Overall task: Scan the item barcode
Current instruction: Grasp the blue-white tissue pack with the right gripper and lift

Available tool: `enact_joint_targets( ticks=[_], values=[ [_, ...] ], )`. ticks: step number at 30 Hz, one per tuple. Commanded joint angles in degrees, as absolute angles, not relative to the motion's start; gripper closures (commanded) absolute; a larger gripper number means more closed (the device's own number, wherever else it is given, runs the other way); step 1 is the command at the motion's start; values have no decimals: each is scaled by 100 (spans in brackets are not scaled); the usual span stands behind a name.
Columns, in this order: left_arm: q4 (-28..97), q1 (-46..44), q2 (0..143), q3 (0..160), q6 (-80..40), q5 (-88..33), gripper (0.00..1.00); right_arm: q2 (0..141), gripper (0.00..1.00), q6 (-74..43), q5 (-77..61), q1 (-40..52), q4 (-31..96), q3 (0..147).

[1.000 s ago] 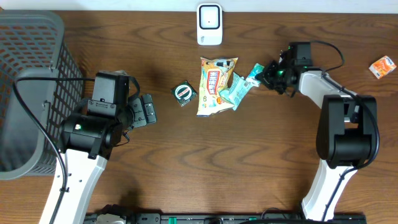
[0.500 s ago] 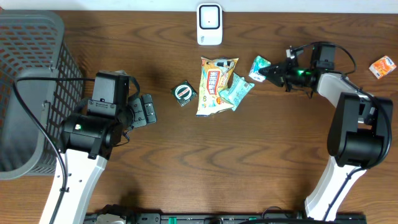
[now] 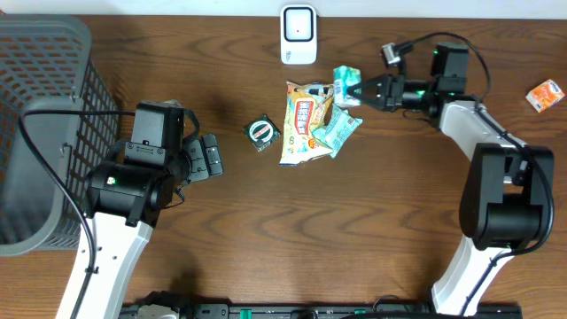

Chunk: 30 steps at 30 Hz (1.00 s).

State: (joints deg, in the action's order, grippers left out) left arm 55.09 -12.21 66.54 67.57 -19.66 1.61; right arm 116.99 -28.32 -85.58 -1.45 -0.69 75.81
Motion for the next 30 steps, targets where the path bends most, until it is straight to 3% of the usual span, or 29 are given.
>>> enact_joint_targets(
  ticks=[1, 30],
  values=[
    [5507, -1212, 6665, 6807, -2018, 152, 2, 11572, 99, -2652, -8947, 12, -187, 7572],
    [5505, -1212, 6665, 6807, -2018, 154, 2, 11572, 99, -2650, -8925, 128, -217, 7572]
  ],
)
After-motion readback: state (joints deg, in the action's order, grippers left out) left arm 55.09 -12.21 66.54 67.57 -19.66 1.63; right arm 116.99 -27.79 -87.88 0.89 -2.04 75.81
